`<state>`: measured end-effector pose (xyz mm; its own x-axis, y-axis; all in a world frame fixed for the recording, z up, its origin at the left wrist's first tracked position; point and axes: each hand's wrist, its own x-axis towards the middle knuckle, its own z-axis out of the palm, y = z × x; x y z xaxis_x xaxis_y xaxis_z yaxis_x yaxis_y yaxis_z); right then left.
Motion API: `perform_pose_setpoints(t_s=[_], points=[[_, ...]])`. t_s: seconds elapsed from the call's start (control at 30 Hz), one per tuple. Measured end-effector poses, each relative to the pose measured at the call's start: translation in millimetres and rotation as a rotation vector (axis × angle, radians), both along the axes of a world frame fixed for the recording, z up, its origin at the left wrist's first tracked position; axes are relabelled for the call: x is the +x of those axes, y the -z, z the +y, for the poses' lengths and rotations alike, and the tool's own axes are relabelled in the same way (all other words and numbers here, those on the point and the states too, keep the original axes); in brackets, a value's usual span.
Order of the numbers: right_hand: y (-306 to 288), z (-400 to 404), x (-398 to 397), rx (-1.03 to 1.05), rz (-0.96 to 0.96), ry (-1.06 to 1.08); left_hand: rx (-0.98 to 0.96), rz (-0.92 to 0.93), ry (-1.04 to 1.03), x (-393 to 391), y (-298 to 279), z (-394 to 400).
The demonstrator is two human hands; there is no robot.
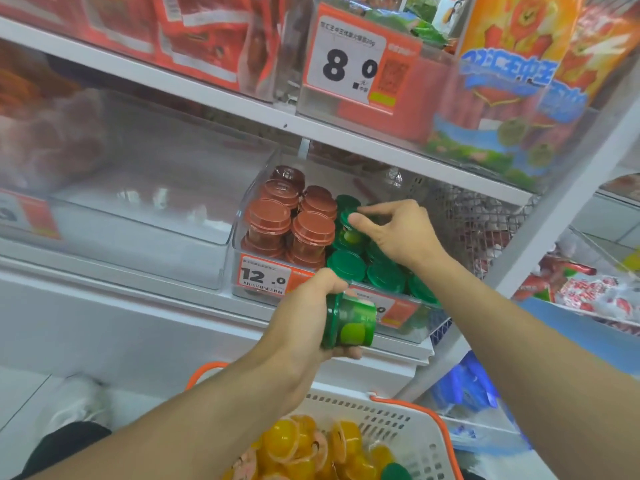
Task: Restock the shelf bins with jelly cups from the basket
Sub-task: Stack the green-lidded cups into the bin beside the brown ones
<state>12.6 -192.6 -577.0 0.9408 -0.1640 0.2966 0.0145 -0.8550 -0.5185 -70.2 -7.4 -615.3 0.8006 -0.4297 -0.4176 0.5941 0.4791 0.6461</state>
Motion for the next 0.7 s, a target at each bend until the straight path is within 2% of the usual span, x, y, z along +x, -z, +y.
perform_pose_setpoints(t_s=[0.07,0.13,0.17,0.2,0.27,0.33,0.37,0.5,0.6,0.7], points=[[1,1,-6,-0.026,-0.128,-0.013,0.041,-0.144,-0.012,-2,3,2],[-2,5,-21,0.029,-0.333,-0.045,0.098,-0.110,-0.044,-1,0,0],[-5,9,-31,0.092,-0.365,-0.096,0.098,-0.121,-0.044,-1,5,2],[-8,12,-43,0.173,-0.326,-0.191,0.102,-0.136,-0.040,-3,8,3],[-14,16,-68,0.284,-0.069,-0.470,0.128,-0.146,-0.019,-2,5,0],[-16,17,-85,0.263,0.194,-0.676,0.149,-0.187,0.010,-2,1,-2],[-15,16,-89,0.251,0.254,-0.702,0.161,-0.215,0.042,-5,1,-2],[-10,16,-92,0.318,0.232,-0.550,0.190,-0.253,0.126,-15,-4,0],[-9,15,-92,0.430,0.276,-0.437,0.203,-0.219,-0.004,-12,-2,6],[-10,15,-93,0.627,0.390,-0.316,0.313,-0.260,-0.054,-6,1,8]])
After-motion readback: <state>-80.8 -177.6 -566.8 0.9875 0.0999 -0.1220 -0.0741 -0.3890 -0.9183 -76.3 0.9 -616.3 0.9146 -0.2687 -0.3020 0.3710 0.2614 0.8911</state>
